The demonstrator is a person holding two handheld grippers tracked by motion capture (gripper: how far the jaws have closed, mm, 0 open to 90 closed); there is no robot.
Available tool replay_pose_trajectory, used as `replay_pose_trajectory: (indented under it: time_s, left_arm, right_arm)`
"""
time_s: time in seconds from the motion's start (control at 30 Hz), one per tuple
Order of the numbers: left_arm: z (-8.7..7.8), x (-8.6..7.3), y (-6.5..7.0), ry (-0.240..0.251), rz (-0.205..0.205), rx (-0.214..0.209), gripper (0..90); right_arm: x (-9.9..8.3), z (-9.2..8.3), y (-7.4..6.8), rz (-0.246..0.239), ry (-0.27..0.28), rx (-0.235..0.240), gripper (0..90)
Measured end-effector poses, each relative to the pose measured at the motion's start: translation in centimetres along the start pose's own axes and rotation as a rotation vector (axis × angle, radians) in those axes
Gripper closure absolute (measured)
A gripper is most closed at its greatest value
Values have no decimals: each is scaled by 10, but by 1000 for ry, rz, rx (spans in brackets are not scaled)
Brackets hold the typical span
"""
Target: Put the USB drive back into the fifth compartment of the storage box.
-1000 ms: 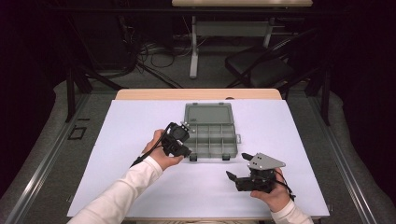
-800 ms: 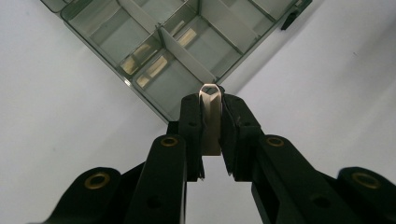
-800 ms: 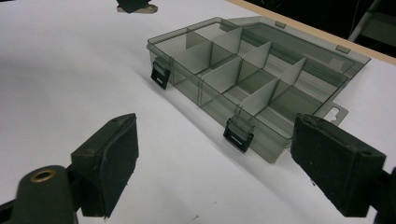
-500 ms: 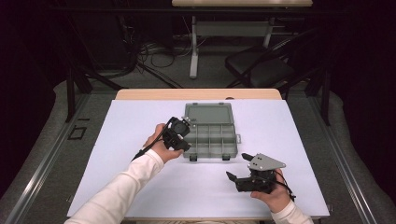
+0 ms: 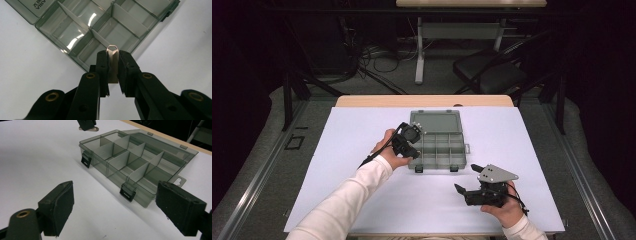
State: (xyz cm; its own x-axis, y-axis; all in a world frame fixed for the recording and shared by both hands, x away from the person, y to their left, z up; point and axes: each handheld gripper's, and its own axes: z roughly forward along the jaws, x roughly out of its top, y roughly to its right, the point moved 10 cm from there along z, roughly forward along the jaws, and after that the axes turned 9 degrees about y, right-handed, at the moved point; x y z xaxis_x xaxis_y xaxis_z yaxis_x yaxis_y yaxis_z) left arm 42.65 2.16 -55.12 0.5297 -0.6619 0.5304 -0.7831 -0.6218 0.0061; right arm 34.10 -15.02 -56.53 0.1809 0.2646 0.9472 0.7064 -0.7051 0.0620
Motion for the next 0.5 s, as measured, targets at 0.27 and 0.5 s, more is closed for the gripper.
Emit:
replay_pose_trajectory:
  time_s: [0.27,0.5]
  left_arm:
    - [10,1,-7,-17,-14,2,791]
    - [17,0,-10,-33,1,4,791]
  right_arm:
    - [0,-1,0,1,-1,-2,150]
    - [-1,-1,0,-2,-3,0,150]
